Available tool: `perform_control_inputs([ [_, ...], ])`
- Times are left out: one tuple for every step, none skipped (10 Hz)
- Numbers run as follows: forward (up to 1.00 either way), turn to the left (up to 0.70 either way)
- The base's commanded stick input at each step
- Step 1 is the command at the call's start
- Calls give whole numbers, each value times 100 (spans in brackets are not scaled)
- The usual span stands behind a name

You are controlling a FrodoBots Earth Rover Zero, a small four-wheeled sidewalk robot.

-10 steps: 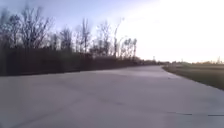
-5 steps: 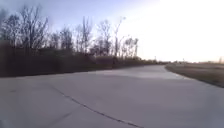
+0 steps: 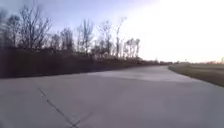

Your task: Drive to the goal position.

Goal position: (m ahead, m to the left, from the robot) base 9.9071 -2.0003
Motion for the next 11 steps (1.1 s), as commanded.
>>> perform_control_inputs([
  [100, 1],
  [100, 1],
  [100, 1],
  [100, 1],
  [100, 1],
  [100, 1],
  [100, -2],
  [100, -33],
  [100, -39],
  [100, -39],
  [100, -39],
])
